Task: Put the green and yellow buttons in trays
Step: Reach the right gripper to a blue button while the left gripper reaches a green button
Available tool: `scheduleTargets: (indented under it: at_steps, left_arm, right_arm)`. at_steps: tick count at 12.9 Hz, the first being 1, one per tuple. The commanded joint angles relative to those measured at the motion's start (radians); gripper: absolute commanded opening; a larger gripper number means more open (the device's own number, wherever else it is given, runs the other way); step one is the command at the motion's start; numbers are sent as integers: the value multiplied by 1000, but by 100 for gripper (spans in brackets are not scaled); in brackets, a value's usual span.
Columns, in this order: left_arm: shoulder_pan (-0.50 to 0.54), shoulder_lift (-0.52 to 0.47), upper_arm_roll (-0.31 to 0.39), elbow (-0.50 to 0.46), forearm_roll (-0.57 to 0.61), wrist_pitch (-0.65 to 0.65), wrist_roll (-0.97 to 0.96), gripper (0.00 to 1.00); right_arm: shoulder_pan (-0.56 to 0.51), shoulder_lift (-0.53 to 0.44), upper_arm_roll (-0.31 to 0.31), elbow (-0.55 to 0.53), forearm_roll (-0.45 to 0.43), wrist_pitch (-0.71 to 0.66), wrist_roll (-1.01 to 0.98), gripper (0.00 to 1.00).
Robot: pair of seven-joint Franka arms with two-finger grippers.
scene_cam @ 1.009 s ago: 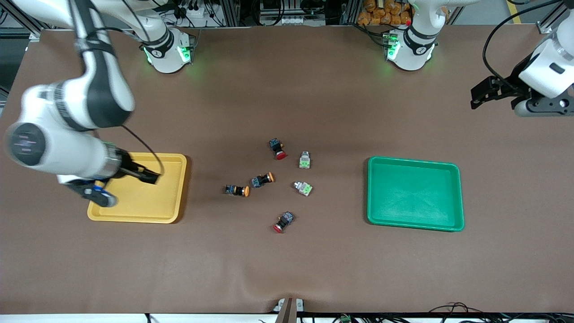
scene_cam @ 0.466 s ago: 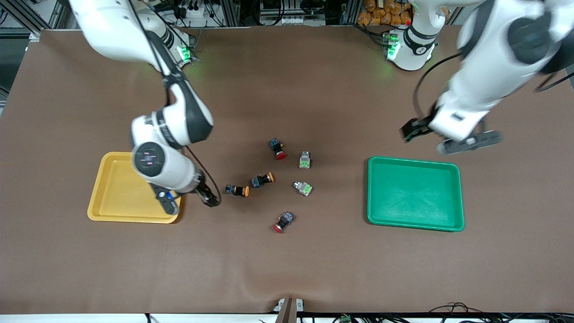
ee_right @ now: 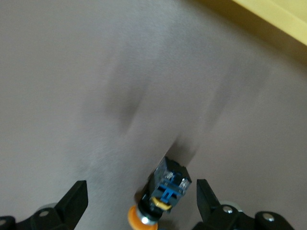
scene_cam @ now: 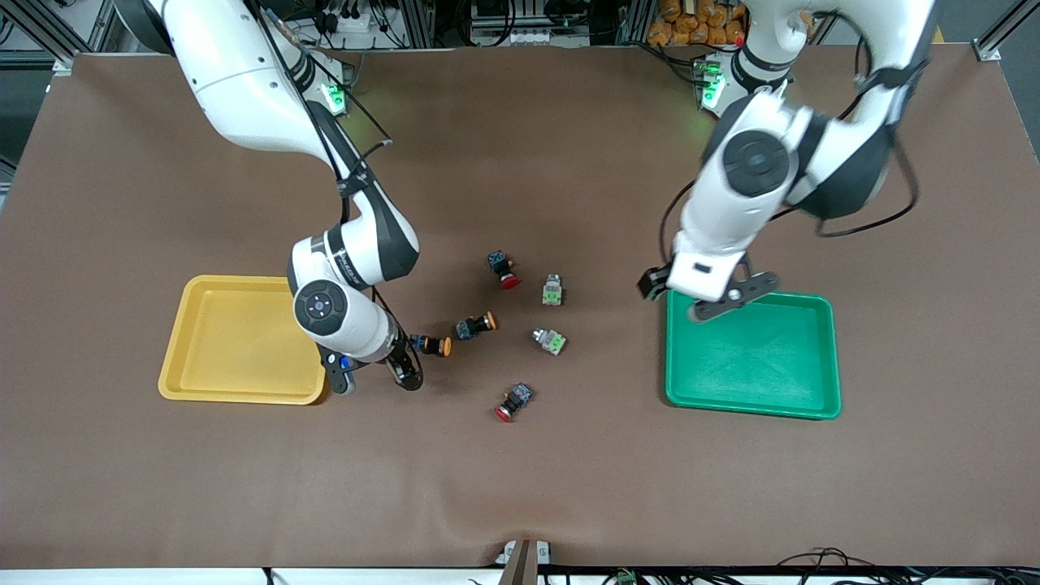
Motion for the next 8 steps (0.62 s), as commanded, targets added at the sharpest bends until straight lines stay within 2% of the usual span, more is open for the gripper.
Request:
scheduleTargets:
  at_steps: [1, 3, 5, 6, 7, 8]
  left_arm:
    - [-33, 109, -1, 51, 74, 69, -118, 100]
    - [-104, 201, 5, 107, 155, 75, -237, 100]
    - [-134, 305, 7, 208, 234, 75, -386, 100]
    - [-166, 353, 9, 260, 246, 75, -429, 100]
    - [-194, 391, 12, 305, 252, 75, -451, 100]
    - [-203, 422, 16, 334, 255, 75, -474, 100]
  right_arm:
    - [18, 16, -7, -5, 48, 8, 15, 100]
    - [21, 17, -7, -19, 57, 9, 15, 100]
    - [21, 36, -7, -19, 57, 17, 12, 99]
    - [26, 43, -5, -19, 59, 18, 11, 92]
    - [27, 43, -5, -19, 59, 18, 8, 77]
    - [27, 43, -4, -19, 60, 18, 2, 53]
